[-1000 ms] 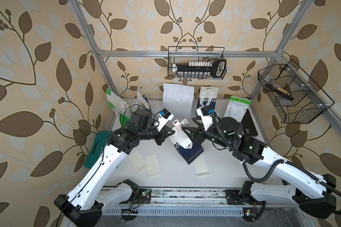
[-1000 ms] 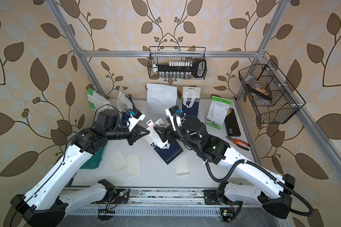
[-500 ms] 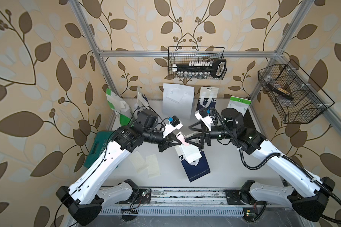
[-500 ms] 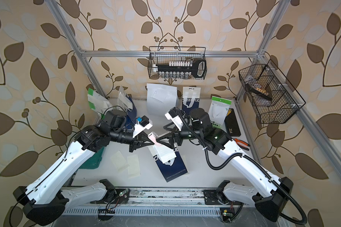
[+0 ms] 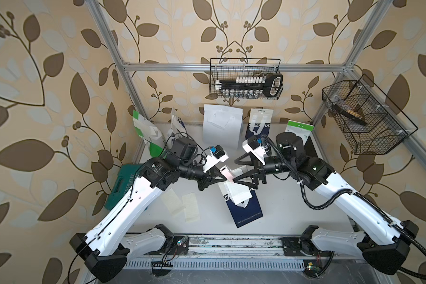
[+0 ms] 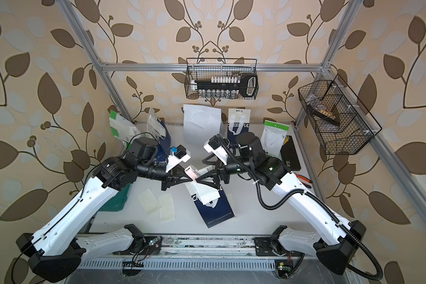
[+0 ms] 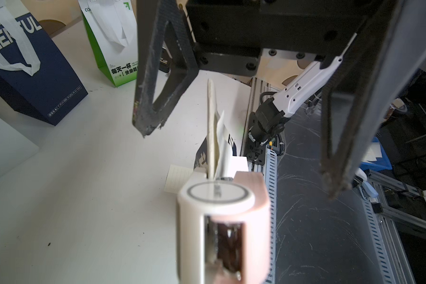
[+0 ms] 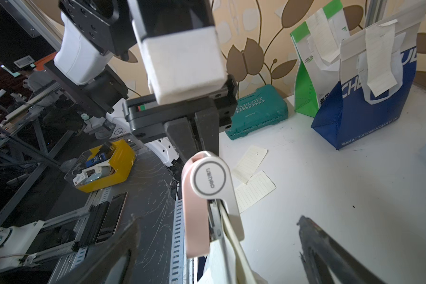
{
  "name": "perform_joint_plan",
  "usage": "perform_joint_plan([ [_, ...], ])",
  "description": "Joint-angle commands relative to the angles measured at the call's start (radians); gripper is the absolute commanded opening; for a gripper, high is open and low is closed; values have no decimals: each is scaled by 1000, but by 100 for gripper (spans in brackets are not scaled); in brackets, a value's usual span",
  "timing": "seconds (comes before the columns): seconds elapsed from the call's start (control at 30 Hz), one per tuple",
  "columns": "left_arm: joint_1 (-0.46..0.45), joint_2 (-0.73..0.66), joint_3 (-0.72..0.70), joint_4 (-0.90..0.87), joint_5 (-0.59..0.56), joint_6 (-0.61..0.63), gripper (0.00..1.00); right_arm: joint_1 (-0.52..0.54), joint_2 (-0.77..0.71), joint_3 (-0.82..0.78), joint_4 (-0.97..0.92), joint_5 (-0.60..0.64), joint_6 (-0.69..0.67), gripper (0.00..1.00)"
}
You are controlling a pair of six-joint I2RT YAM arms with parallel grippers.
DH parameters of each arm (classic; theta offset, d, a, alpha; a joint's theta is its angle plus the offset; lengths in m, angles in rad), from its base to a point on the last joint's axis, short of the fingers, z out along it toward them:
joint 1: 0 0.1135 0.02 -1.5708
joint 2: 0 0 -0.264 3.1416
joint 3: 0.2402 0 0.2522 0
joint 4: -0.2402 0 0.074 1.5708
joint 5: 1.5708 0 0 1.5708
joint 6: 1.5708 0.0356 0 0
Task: Staple the receipts to the bags
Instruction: Staple the receipt to the takeout bag.
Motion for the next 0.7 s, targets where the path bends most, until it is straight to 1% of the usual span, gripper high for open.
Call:
perform_joint_plan([
  [0.0,-13,-6,48,4,31,15,0,15,36,40,-88,-35,-82,100],
  [0.1,-17,-5,52,8,31,10,0,30,69,73,-143,5,-127,99],
  [0.17,-20,-5,56,9,32,8,0,61,83,84,-153,23,-138,98],
  [0.23,-23,-5,58,15,34,3,0,65,90,88,-148,31,-138,94],
  [0.3,-23,-8,58,20,41,0,0,64,97,90,-143,28,-137,85],
  [0.43,-24,-8,58,34,55,-9,0,64,104,90,-130,-2,-135,59],
  [0.5,-26,-6,57,34,52,-10,0,64,103,83,-113,-13,-130,30],
  [0.53,-28,-6,55,34,52,-9,0,64,100,78,-107,-17,-129,18],
  [0.57,-27,-6,55,35,52,-9,0,64,99,72,-100,-11,-127,1],
  [0.67,-28,-14,51,47,50,-15,0,64,94,56,-90,-4,-127,0],
])
